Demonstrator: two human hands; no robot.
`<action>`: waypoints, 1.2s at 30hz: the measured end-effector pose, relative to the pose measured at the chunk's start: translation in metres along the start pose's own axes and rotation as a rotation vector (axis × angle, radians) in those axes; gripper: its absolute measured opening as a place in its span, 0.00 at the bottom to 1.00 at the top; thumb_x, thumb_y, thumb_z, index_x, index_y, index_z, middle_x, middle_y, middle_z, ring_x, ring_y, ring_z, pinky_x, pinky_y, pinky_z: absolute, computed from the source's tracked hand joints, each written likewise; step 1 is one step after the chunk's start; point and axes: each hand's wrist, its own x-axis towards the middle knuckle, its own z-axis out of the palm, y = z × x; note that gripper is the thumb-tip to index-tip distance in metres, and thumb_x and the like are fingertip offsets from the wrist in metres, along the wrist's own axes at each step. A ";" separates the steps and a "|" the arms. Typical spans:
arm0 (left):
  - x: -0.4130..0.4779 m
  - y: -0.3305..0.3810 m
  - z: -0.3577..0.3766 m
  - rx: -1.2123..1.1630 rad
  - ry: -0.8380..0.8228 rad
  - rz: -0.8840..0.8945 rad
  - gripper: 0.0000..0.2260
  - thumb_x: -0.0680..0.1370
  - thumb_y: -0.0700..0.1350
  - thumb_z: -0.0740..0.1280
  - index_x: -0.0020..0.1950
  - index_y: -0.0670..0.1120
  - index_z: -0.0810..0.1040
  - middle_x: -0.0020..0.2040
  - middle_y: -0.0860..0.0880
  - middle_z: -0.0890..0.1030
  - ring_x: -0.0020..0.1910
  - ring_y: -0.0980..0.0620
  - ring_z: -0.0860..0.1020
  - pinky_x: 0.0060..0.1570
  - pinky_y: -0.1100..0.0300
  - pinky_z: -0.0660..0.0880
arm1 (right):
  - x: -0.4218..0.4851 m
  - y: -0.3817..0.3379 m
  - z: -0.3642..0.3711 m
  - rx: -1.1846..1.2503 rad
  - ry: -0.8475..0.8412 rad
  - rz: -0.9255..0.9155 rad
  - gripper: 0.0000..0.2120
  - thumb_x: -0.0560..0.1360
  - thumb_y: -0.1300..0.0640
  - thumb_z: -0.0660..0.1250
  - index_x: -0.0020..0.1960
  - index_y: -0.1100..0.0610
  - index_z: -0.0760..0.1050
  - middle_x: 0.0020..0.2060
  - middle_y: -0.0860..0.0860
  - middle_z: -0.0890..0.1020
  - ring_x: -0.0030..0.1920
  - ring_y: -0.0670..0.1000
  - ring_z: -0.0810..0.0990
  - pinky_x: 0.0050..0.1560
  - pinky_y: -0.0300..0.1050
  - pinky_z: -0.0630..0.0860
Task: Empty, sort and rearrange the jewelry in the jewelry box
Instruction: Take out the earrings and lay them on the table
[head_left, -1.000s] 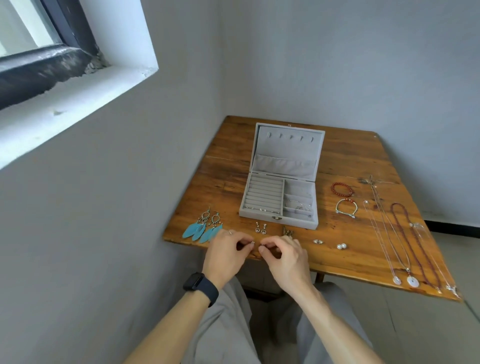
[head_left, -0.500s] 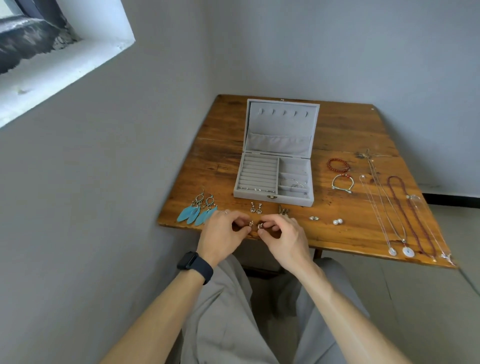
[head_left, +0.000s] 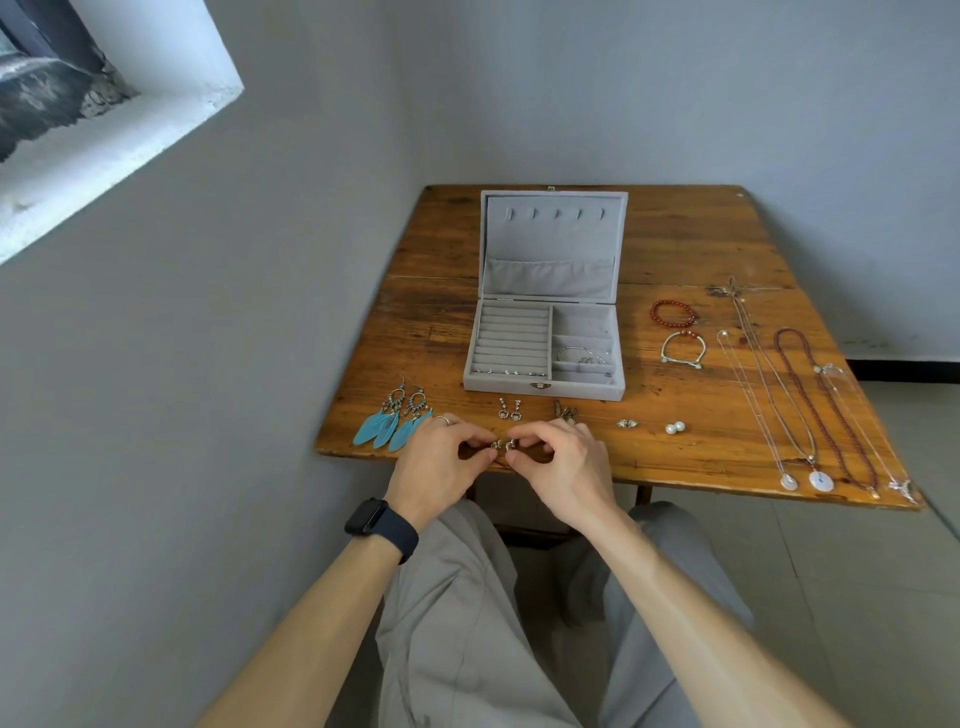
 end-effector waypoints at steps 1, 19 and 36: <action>0.000 0.000 0.000 0.001 -0.002 0.003 0.12 0.77 0.50 0.72 0.59 0.51 0.84 0.51 0.52 0.81 0.53 0.54 0.76 0.55 0.55 0.75 | 0.000 0.001 -0.001 0.015 -0.004 0.001 0.11 0.74 0.46 0.73 0.57 0.40 0.81 0.43 0.35 0.78 0.48 0.44 0.74 0.47 0.47 0.73; -0.001 0.002 -0.002 0.039 -0.008 0.030 0.13 0.77 0.51 0.72 0.61 0.51 0.83 0.52 0.53 0.80 0.53 0.55 0.76 0.55 0.55 0.76 | -0.002 0.000 -0.007 0.029 -0.045 0.003 0.15 0.73 0.48 0.74 0.60 0.45 0.80 0.46 0.38 0.80 0.48 0.44 0.74 0.51 0.50 0.75; 0.078 -0.020 -0.008 0.465 -0.119 0.050 0.26 0.85 0.57 0.44 0.82 0.51 0.41 0.82 0.54 0.44 0.80 0.54 0.44 0.77 0.45 0.40 | 0.102 -0.023 -0.016 -0.354 -0.075 -0.204 0.15 0.81 0.47 0.63 0.65 0.46 0.79 0.55 0.45 0.80 0.56 0.47 0.74 0.53 0.43 0.77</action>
